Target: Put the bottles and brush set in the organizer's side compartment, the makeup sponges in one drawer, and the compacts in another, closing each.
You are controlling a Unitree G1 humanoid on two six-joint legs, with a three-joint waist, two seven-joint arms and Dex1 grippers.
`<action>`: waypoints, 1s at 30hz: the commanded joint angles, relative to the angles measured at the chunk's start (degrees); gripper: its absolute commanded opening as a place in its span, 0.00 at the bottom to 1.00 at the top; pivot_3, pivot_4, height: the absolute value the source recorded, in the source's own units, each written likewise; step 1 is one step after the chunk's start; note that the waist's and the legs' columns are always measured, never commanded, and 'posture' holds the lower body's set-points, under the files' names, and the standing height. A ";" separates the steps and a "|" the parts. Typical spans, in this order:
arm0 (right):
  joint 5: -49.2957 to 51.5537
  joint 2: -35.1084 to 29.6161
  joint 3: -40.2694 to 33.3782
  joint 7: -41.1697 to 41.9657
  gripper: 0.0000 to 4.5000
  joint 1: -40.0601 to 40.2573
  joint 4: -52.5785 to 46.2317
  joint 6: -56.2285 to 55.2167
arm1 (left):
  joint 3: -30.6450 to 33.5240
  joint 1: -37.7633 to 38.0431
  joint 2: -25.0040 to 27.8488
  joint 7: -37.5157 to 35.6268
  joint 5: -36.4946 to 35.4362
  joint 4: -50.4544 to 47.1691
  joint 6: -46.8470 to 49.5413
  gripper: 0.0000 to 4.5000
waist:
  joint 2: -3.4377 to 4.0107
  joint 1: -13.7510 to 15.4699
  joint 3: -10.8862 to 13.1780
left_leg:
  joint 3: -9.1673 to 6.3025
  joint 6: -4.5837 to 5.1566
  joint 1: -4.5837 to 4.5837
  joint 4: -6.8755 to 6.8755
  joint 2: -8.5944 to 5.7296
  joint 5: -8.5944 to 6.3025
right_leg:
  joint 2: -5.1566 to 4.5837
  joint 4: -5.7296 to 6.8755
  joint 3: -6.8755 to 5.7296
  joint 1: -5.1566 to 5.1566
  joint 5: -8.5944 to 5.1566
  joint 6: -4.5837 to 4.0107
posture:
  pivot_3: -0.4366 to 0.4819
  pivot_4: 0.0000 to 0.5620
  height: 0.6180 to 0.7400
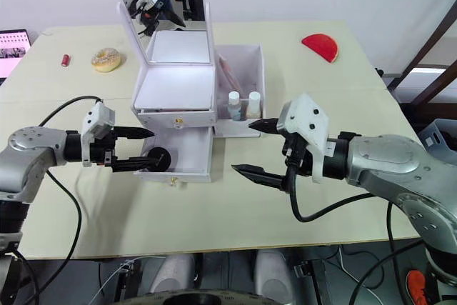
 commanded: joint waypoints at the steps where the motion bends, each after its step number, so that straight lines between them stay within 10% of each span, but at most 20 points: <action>1: -0.08 0.31 -0.62 0.35 1.00 -0.87 -0.52 -1.39 | 2.78 0.30 1.95 -0.66 -1.97 -2.93 1.28 0.99 | -0.01 0.01 0.00 | 0.00 0.00 0.00 0.00 0.00 0.00 | 0.00 0.00 0.00 0.00 0.00 0.00 | 0.48 0.27 1.00; 21: 0.54 0.88 -0.62 -1.76 1.00 0.29 -1.54 -1.56 | -0.24 -3.96 3.76 -5.18 1.29 1.96 -1.16 0.99 | 0.00 -0.14 0.00 | 0.01 0.00 0.00 -0.01 0.00 0.00 | 0.01 0.00 0.00 0.00 0.00 -0.01 | 0.48 0.27 1.00; 24: 0.58 0.91 -0.59 -2.10 1.00 0.45 -1.63 -1.69 | -0.24 -4.32 3.90 -6.27 1.25 2.66 -1.32 0.81 | 0.00 -0.06 0.01 | 0.00 0.00 0.00 -0.03 0.00 0.00 | 0.02 0.00 0.00 0.00 0.01 -0.01 | 0.48 0.27 1.00; 30: 0.69 1.01 -0.50 -2.54 1.00 0.49 -1.75 -1.80 | -0.70 -4.49 4.01 -7.69 2.19 3.26 -2.41 0.11 | 0.00 0.02 0.00 | 0.00 0.00 0.00 0.00 0.00 0.00 | 0.02 0.00 0.00 0.00 0.00 -0.01 | 0.48 0.27 1.00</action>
